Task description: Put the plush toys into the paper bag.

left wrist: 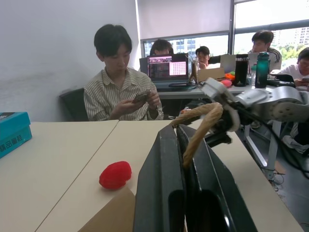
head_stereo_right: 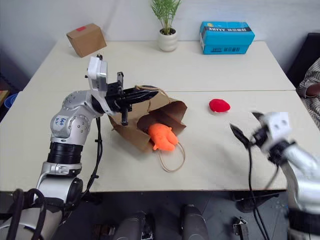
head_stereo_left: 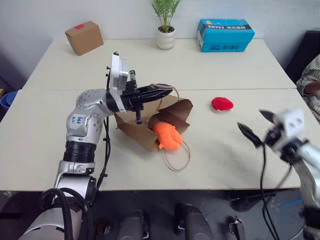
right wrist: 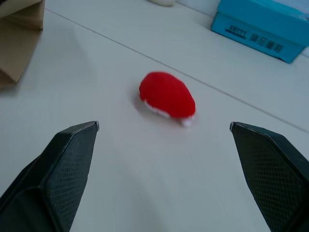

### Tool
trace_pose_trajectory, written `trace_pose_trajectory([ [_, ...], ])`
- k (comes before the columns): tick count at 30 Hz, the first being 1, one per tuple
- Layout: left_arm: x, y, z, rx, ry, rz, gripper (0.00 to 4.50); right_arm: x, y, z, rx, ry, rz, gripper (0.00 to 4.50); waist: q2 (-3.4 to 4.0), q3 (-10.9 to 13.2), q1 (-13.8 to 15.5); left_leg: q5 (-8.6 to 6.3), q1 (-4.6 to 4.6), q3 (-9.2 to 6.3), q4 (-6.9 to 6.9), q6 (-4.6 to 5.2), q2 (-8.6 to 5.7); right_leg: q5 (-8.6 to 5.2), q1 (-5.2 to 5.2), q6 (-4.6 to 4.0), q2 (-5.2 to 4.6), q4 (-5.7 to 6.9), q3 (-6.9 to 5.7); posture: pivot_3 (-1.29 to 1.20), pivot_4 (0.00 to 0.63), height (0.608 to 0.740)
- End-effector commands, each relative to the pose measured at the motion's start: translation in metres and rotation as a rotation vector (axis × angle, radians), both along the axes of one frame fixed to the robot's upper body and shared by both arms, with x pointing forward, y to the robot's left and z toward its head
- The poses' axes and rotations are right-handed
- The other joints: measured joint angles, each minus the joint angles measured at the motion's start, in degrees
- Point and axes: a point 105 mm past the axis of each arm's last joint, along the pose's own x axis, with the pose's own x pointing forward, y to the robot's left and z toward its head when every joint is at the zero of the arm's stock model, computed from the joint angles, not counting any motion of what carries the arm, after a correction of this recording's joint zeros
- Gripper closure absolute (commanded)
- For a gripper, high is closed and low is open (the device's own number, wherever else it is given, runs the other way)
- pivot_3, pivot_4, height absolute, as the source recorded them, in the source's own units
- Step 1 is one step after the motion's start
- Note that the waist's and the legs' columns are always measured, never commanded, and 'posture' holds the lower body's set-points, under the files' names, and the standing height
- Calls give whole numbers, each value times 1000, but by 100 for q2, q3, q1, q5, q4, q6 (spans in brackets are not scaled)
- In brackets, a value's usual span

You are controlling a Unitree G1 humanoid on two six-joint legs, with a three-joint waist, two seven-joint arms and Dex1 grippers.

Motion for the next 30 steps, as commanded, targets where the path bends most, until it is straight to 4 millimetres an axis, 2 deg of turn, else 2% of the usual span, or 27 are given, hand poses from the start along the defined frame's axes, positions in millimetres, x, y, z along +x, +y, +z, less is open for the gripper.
trace_pose_trajectory([
  [1,3,10,19,-88,-24,37,4500,44,-1,-7,-33,110,-56,40,2,1,6,0,-6,2,2,-2,2,-1,-4,-2,3,2,-4,0,150,740],
  [3,6,14,23,-125,-10,49,4500,66,0,-6,-44,148,-80,40,4,2,38,1,-18,3,2,2,-4,-1,-15,-1,7,4,-11,0,150,740],
  [6,8,19,27,-166,14,67,4500,89,-1,-9,-62,195,-130,40,3,3,67,3,-29,2,3,8,-9,0,-16,2,8,-2,-19,0,150,740],
  [8,10,22,27,-183,28,81,4500,100,1,-12,-62,211,-144,40,3,3,71,3,-30,2,4,12,-11,1,-15,5,6,-5,-20,0,150,740],
  [10,11,25,28,-204,41,90,4500,104,6,-22,-77,272,-126,40,3,3,65,3,-30,7,6,13,-12,3,-14,9,7,-8,-18,0,150,740],
  [13,14,30,31,-235,55,110,4500,106,11,-31,-63,326,-116,646,3,3,57,5,-31,3,4,15,-12,4,-14,10,6,-7,-19,0,150,740],
  [17,16,34,34,-260,78,125,4500,106,22,-22,-38,308,-18,1964,3,3,34,5,-30,2,4,14,-11,5,-12,11,6,-6,-19,0,150,740],
  [21,14,32,31,-243,85,115,4500,97,28,-8,-27,283,105,3267,3,3,-16,5,-30,1,4,14,-11,5,-12,11,8,-6,-19,0,150,740],
  [24,13,29,29,-229,92,104,4500,68,49,10,-2,309,304,3919,6,5,-12,5,-31,-4,1,12,-10,4,-12,11,7,-6,-21,0,150,740],
  [26,13,27,28,-223,98,102,4500,40,76,26,68,337,436,4039,12,8,0,5,-36,-8,2,12,-10,4,-14,11,6,-9,-23,0,150,740],
  [28,13,27,28,-220,102,100,4500,8,109,32,103,387,565,4039,14,10,-11,4,-38,-10,4,10,-8,5,-16,11,-1,-7,-23,0,150,740],
  [30,12,24,28,-217,107,93,4500,-19,156,32,192,423,678,4040,14,10,-40,-1,-36,-10,8,-1,4,5,-17,10,-2,-6,-18,0,150,740],
])
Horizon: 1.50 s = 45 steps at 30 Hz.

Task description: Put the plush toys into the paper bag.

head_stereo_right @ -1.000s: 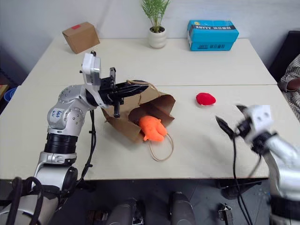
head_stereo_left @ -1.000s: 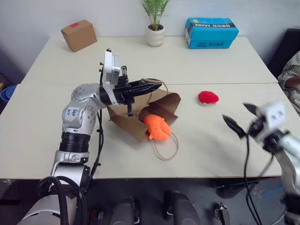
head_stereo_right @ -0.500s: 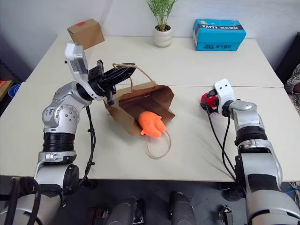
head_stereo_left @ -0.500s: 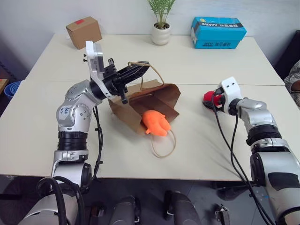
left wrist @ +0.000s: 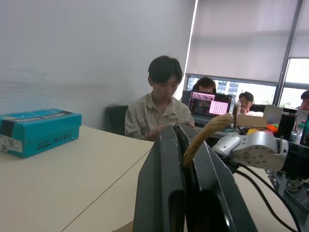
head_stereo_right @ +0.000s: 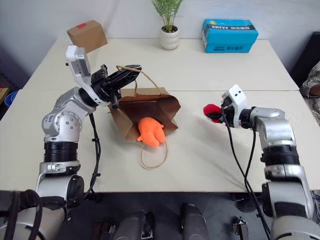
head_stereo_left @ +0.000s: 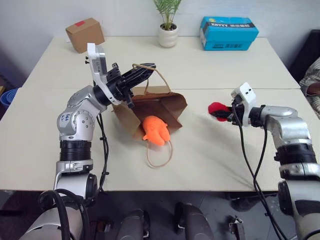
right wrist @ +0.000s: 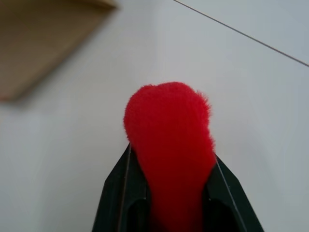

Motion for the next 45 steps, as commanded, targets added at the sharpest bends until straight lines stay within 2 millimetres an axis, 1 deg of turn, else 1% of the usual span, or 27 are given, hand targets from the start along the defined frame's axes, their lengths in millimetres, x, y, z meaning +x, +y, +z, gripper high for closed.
trace_pose_trajectory([
  [1,-7,-6,11,-6,-41,-32,4500,-46,75,18,143,31,172,4040,-1,-1,-19,0,5,1,0,-6,5,0,1,-2,3,3,1,0,150,740],
  [2,-7,-8,11,-6,-40,-36,4500,-50,88,15,154,35,172,4040,-2,-1,-19,-1,12,2,0,-15,13,-3,2,-6,7,7,1,0,150,740],
  [3,-7,-9,11,-5,-40,-41,4500,-50,99,11,147,28,160,4040,-2,-1,0,2,17,4,-1,-24,17,-5,2,-10,11,12,1,0,150,740],
  [4,-8,-9,11,-6,-39,-45,4500,-46,108,6,137,8,127,4040,-2,-1,7,3,19,3,-2,-31,17,-11,-2,-21,11,24,-1,0,150,740],
  [6,-8,-10,11,-7,-38,-51,4500,-33,120,-2,110,-42,53,4041,-2,-1,46,6,13,3,-3,-34,13,-13,-8,-25,11,30,-1,0,150,740],
  [10,-11,-12,12,-9,-37,-63,4500,1,130,-8,73,-157,-122,4041,-4,-2,76,7,4,8,-3,-11,-18,-9,-16,-16,8,30,4,0,150,740],
  [13,-13,-11,10,-10,-34,-67,4500,14,138,-10,65,-192,-160,4041,-4,-2,58,6,-1,14,-4,-6,-19,-6,-20,-12,11,26,6,0,150,740],
  [18,-15,-11,8,-13,-25,-71,4500,30,149,-14,77,-207,-189,4041,-4,-2,-10,6,-3,14,-6,-7,-15,-7,-23,-12,14,26,6,0,150,740],
  [20,-15,-11,6,-18,-20,-73,4500,40,152,-14,96,-212,-220,4041,-4,-2,-24,8,-3,14,-6,-7,-14,-7,-23,-12,15,27,6,0,150,740],
  [23,-15,-11,6,-25,-16,-74,4500,47,156,-9,130,-235,-232,4041,-4,-2,-38,10,-2,15,-7,-10,-8,-7,-24,-13,18,28,9,0,150,740],
  [24,-14,-11,5,-26,-15,-73,4500,46,162,0,157,-275,-207,4041,-4,-2,-38,10,-2,15,-7,-10,-7,-7,-24,-13,18,28,8,0,150,740],
  [25,-14,-11,5,-32,-13,-72,4500,43,168,7,198,-265,-170,4041,-4,-2,-38,10,-2,15,-7,-10,-7,-7,-24,-14,17,28,9,0,150,740],
  [26,-14,-10,5,-36,-12,-71,4500,41,172,11,227,-254,-142,4041,-4,-2,-40,10,-2,16,-7,-10,-9,-7,-25,-14,17,28,10,0,150,740],
  [27,-13,-10,5,-38,-11,-70,4500,42,171,12,228,-257,-142,4041,-4,-2,-41,10,-3,16,-7,-10,-8,-7,-25,-14,16,28,11,0,150,740],
  [29,-12,-9,5,-47,-10,-63,4500,41,170,6,183,-240,-123,3284,-4,-2,-39,10,-3,15,-9,-10,-7,-7,-26,-14,14,28,10,0,150,740],
  [30,-12,-8,6,-53,-9,-58,4500,41,168,4,165,-233,-116,3044,-4,-2,-38,10,-3,15,-9,-10,-6,-8,-26,-14,13,27,10,0,150,740],
  [31,-11,-7,6,-59,-9,-54,4500,40,167,3,154,-224,-107,2688,-4,-2,-38,9,-3,15,-10,-10,-6,-8,-26,-14,13,27,11,0,150,740],
  [33,-10,-3,10,-92,-6,-42,4500,32,162,1,137,-161,-56,1893,-4,-2,-22,9,-4,15,-9,-10,-7,-8,-26,-14,11,27,11,0,150,740],
  [36,-9,4,15,-138,0,-25,4500,16,153,6,157,-82,17,845,-4,-2,-6,9,-9,8,-8,-8,-8,-7,-27,-14,4,25,8,0,150,740],
  [38,-8,8,17,-155,4,-16,4500,9,144,8,159,-46,39,127,-4,-2,-7,8,-14,6,-8,-7,-8,-7,-31,-14,0,23,7,0,150,740],
  [39,-8,8,17,-158,5,-14,4500,5,140,9,163,-22,57,57,-4,-2,-6,8,-23,6,-8,-7,-7,-7,-40,-14,0,24,6,0,150,740],
  [41,-8,10,17,-161,6,-10,4500,-1,133,14,194,1,98,57,-4,-2,-3,9,-49,7,-1,-6,-8,-7,-67,-14,2,30,6,0,150,740],
  [45,-7,10,17,-169,9,-5,4500,-3,115,24,230,-11,116,57,-4,-2,0,11,-57,7,0,-4,-11,-7,-72,-13,11,29,0,0,150,740],
])
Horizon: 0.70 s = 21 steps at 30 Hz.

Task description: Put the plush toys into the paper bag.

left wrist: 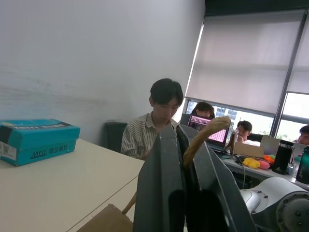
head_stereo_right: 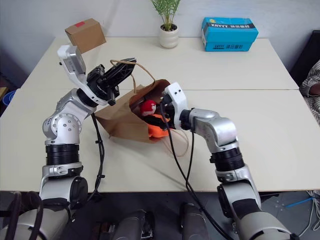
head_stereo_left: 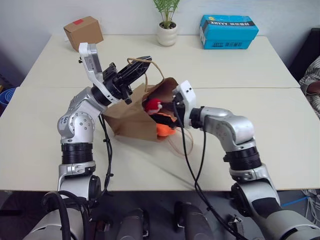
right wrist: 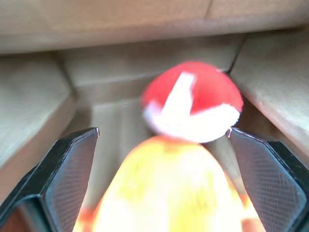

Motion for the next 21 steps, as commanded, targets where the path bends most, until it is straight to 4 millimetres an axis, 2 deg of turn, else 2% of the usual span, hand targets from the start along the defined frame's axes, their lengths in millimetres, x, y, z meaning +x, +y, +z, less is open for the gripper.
trace_pose_trajectory([
  [1,-4,4,8,-30,-31,1,4500,-7,-13,23,74,-53,46,57,0,0,0,0,0,0,0,0,-1,0,0,0,1,0,0,0,150,740],
  [4,-4,4,8,-30,-31,0,4500,-11,-27,27,95,-46,60,57,-1,0,3,0,0,0,0,1,-1,0,0,0,2,-1,-1,0,150,740],
  [6,-5,5,8,-23,-34,-1,4500,-16,-45,20,74,10,58,57,-1,0,19,0,-1,0,-1,1,-1,0,0,1,1,-2,-1,0,150,740],
  [9,-6,7,8,-13,-36,-4,4500,-28,-67,-6,-11,165,27,57,-3,0,52,1,-4,-2,-1,5,-5,1,1,2,-2,-4,-4,0,150,740],
  [13,-7,5,8,-5,-37,-9,4500,-37,-62,-44,-71,272,12,57,-4,0,22,0,-3,1,0,6,-2,2,1,4,-2,-6,-2,0,150,740],
  [17,-8,4,8,-2,-36,-14,4500,-38,-52,-65,-94,290,12,57,-5,-1,-8,3,2,9,-1,1,0,2,-3,4,4,0,-2,0,150,740],
  [20,-8,4,7,2,-36,-14,4500,-45,-39,-67,-34,344,59,648,-6,-1,5,4,4,7,-1,0,1,2,0,4,4,0,0,0,150,740],
  [21,-8,4,7,3,-36,-12,4500,-48,-34,-64,6,366,81,1020,-6,-1,9,4,4,7,-1,0,0,2,-1,4,4,0,1,0,150,740],
])
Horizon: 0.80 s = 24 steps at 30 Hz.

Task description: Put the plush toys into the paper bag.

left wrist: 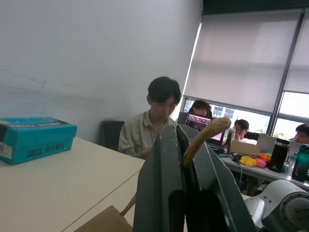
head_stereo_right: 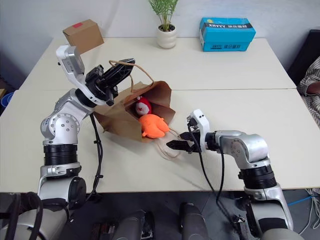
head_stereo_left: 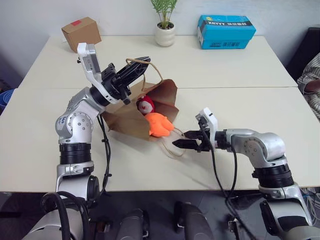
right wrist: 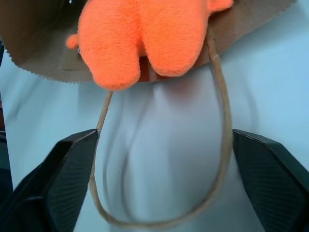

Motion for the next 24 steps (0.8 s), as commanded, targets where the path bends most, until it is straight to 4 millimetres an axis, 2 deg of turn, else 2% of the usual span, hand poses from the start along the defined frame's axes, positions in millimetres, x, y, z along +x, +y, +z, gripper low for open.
trace_pose_trajectory([
  [1,-8,2,9,-9,-44,-8,4500,-13,18,4,114,74,61,1383,0,0,8,0,-1,-1,0,0,0,0,0,0,0,0,1,0,150,740],
  [5,-7,3,9,-8,-44,-2,4500,-24,17,13,197,129,92,2803,0,0,38,2,-7,-5,0,4,-5,0,-1,0,-4,-2,-2,0,150,740],
  [7,-7,3,9,-9,-44,1,4500,-38,15,21,242,162,149,3501,0,0,82,3,-8,-7,2,6,-7,2,0,3,-6,-3,-3,0,150,740],
  [10,-6,3,9,-14,-45,5,4500,-51,10,42,379,181,184,4476,0,0,141,2,-8,-8,2,7,-7,2,0,3,-5,-4,-2,0,150,740],
  [15,-4,4,10,-22,-46,9,4500,-54,-12,86,612,114,168,4476,0,0,151,2,-8,-8,2,8,-7,2,0,3,-5,-2,-1,0,150,740],
  [18,-3,4,10,-27,-46,9,4500,-54,-24,93,603,83,118,4476,0,0,150,1,-8,-8,2,9,-8,2,0,3,-5,-3,-1,0,150,740],
  [20,-2,2,9,-25,-46,4,4500,-47,-29,84,506,66,26,4476,0,0,145,1,-8,-8,0,10,-7,2,0,3,-5,-4,-1,0,150,740],
  [22,-3,0,9,-17,-47,-6,4500,-38,-33,57,317,70,-86,4476,0,0,145,1,-8,-5,-1,10,-7,2,-1,3,-4,-5,1,0,150,740],
  [24,-3,-2,9,-9,-47,-11,4500,-46,-25,40,205,78,-44,4133,0,0,146,1,-9,-3,-1,10,-8,2,-1,3,-4,-6,2,0,150,740],
])
